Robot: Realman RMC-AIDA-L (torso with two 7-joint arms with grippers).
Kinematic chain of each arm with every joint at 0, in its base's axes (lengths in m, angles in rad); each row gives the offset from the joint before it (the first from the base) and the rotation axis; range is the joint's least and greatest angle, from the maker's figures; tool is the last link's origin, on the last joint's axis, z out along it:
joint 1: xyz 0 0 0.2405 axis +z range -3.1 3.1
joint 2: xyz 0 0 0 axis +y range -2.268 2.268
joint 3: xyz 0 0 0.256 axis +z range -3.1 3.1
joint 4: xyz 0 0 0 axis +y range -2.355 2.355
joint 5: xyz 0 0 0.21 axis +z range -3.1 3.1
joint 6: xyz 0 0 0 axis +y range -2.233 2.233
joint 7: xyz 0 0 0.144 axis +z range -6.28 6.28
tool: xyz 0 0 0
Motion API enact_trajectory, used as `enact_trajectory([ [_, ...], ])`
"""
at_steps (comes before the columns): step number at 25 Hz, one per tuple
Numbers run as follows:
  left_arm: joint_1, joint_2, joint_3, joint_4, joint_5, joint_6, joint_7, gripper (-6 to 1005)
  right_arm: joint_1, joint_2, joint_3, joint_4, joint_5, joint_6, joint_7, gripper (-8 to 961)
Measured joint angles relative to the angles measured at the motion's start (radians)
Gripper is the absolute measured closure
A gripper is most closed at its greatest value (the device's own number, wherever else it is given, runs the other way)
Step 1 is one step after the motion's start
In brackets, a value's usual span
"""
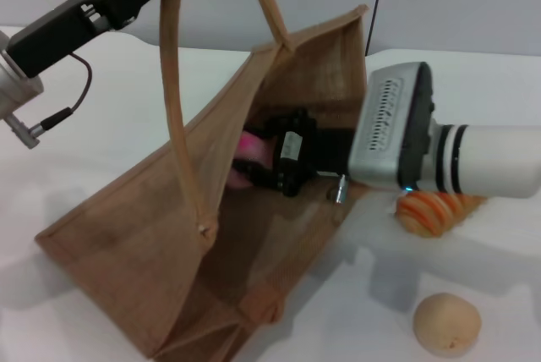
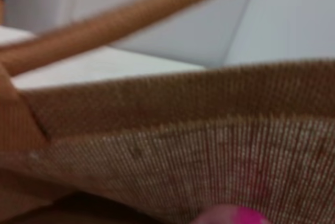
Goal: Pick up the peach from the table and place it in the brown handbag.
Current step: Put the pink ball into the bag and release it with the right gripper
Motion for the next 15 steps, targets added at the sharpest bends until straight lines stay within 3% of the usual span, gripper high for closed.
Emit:
enact_trajectory([
  [8, 0.018, 0.004, 0.000, 0.000, -0.032, 0.002, 0.000, 881, -0.044, 0.004, 0.008, 0.063, 0.005, -0.045, -0.100, 452],
  [15, 0.030, 0.010, -0.021, -0.013, -0.046, 0.020, 0.010, 881, -0.130, -0.002, 0.069, 0.068, 0.012, 0.086, -0.169, 374],
])
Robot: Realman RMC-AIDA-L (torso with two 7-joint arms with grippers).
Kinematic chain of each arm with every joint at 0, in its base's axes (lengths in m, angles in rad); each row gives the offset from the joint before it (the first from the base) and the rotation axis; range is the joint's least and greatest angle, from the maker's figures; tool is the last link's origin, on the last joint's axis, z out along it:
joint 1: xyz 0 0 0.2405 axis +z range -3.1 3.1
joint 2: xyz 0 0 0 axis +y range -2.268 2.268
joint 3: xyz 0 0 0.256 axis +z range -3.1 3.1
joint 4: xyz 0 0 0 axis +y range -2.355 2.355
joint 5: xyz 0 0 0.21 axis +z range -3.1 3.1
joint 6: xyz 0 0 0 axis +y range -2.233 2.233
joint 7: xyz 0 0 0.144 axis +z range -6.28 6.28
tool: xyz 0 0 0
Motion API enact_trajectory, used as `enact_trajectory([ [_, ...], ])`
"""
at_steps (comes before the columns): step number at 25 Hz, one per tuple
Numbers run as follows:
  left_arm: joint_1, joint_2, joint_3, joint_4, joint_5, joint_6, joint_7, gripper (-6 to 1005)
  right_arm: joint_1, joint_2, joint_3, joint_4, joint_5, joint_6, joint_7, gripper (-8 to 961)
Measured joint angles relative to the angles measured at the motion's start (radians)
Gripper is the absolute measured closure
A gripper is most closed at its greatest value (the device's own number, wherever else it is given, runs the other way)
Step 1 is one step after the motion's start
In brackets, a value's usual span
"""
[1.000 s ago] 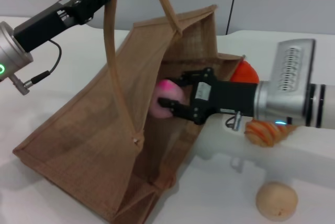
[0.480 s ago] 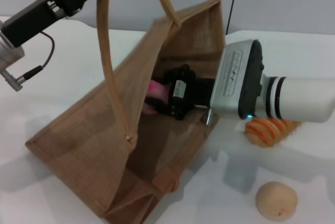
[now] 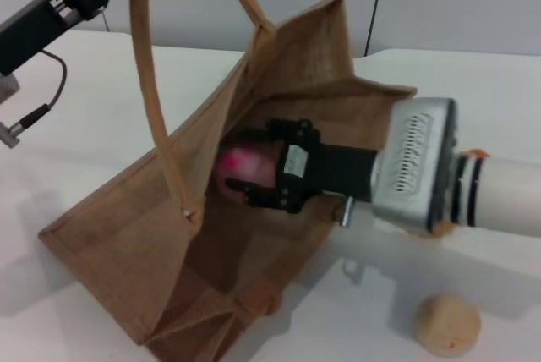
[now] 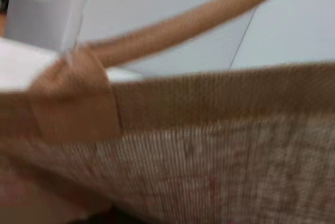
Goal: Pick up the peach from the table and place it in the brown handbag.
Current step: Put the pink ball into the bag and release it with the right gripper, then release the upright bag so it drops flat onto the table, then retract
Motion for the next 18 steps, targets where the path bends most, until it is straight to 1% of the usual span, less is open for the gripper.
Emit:
enact_trajectory([
  [5, 0.001, 0.017, -0.016, -0.047, -0.001, 0.035, 0.013, 880, -0.079, -0.008, 0.086, -0.023, 0.000, 0.142, -0.040, 275],
  [9, 0.002, 0.019, -0.017, -0.052, -0.002, 0.081, 0.019, 878, -0.125, -0.009, 0.202, -0.130, 0.001, 0.294, -0.052, 196],
  [12, 0.002, 0.016, -0.017, -0.053, -0.002, 0.119, 0.035, 876, -0.140, -0.008, 0.306, -0.231, 0.001, 0.396, -0.052, 115],
  [14, 0.000, 0.012, -0.017, -0.054, 0.000, 0.143, 0.054, 875, -0.154, -0.007, 0.406, -0.296, 0.002, 0.458, -0.053, 61],
  [18, -0.007, 0.007, -0.017, -0.075, 0.004, 0.184, 0.132, 872, -0.198, -0.005, 0.582, -0.360, 0.002, 0.540, -0.076, 63],
])
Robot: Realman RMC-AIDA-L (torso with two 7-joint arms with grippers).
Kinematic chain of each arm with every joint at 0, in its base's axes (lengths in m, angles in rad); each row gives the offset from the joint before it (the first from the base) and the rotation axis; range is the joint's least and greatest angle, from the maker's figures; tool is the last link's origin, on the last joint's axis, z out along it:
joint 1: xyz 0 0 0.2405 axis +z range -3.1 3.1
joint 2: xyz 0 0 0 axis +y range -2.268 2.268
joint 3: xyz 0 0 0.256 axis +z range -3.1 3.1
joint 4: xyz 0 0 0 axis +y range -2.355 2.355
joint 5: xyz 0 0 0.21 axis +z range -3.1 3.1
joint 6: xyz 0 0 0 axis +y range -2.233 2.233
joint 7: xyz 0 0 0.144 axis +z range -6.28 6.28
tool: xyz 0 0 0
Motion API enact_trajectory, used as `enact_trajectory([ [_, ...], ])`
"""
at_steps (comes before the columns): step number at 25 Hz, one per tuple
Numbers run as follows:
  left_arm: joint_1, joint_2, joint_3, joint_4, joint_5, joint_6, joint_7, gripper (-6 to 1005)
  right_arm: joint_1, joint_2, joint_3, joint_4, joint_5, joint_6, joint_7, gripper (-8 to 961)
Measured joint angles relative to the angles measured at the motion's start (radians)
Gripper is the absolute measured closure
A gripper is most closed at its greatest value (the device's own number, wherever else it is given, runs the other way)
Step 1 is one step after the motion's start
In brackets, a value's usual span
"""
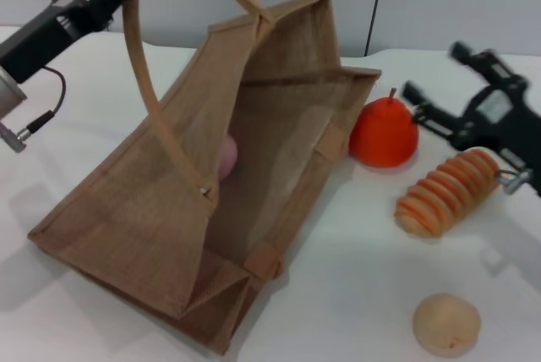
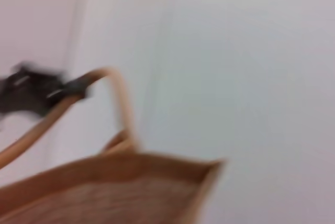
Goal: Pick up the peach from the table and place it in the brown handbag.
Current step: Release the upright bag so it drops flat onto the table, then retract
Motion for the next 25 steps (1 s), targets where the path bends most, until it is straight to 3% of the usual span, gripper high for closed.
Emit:
enact_trajectory([
  [4, -0.005, -0.007, 0.000, -0.046, -0.017, 0.049, 0.110, 870, -0.042, 0.004, 0.117, -0.005, 0.000, 0.026, -0.020, 66],
  [7, -0.007, -0.024, -0.001, -0.055, -0.030, 0.078, 0.194, 761, -0.063, 0.009, 0.203, -0.008, 0.000, 0.032, -0.023, 67],
  [9, -0.006, -0.050, -0.001, -0.055, -0.049, 0.098, 0.298, 689, -0.071, 0.011, 0.240, -0.011, 0.000, 0.034, -0.023, 68],
  [15, -0.001, -0.084, 0.005, -0.058, -0.051, 0.103, 0.479, 439, -0.067, 0.014, 0.372, -0.076, 0.000, 0.035, -0.023, 69],
  [23, -0.021, -0.084, 0.064, -0.090, -0.001, 0.093, 0.594, 249, -0.065, 0.014, 0.406, -0.096, 0.000, 0.036, -0.023, 69],
  [25, -0.031, -0.085, 0.066, -0.092, 0.028, 0.092, 0.610, 246, -0.064, 0.014, 0.406, -0.096, 0.000, 0.036, -0.023, 69],
])
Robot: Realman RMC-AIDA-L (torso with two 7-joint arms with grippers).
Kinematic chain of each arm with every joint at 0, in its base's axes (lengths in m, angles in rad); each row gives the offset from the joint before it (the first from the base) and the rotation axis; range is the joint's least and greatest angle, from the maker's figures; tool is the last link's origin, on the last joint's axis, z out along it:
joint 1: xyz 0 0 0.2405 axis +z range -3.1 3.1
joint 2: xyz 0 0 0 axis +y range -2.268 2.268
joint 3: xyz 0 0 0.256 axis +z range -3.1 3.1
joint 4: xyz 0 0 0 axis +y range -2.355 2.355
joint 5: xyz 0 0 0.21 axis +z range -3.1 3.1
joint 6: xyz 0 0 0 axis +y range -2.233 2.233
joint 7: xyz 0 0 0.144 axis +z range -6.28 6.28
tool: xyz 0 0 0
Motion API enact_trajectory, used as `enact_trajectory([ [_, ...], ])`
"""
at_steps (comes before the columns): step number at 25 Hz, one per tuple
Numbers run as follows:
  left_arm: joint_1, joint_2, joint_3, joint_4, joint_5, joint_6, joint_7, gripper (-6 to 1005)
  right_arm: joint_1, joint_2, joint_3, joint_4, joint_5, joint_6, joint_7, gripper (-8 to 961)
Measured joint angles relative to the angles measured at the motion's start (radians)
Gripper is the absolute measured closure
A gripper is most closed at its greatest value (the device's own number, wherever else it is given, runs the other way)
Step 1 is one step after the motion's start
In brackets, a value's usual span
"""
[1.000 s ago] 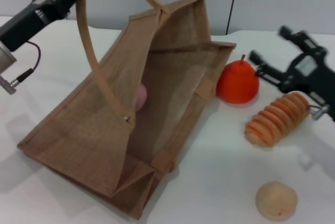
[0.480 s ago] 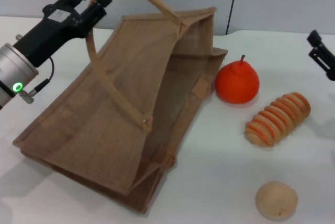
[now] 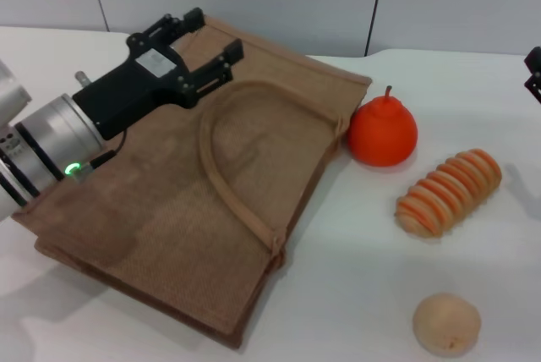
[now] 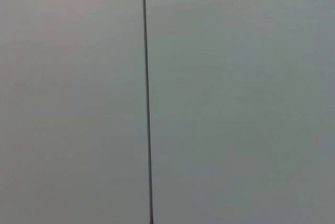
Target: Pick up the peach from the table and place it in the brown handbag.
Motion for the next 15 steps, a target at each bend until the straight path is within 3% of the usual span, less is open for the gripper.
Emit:
enact_trajectory([
  [8, -0.008, -0.004, -0.013, -0.043, -0.002, -0.005, 0.090, 233, 0.002, 0.000, 0.002, -0.002, 0.000, -0.007, 0.000, 69],
  [15, -0.006, -0.009, -0.014, -0.129, -0.171, 0.001, 0.209, 233, 0.002, 0.000, 0.029, -0.016, 0.000, -0.011, 0.000, 69],
])
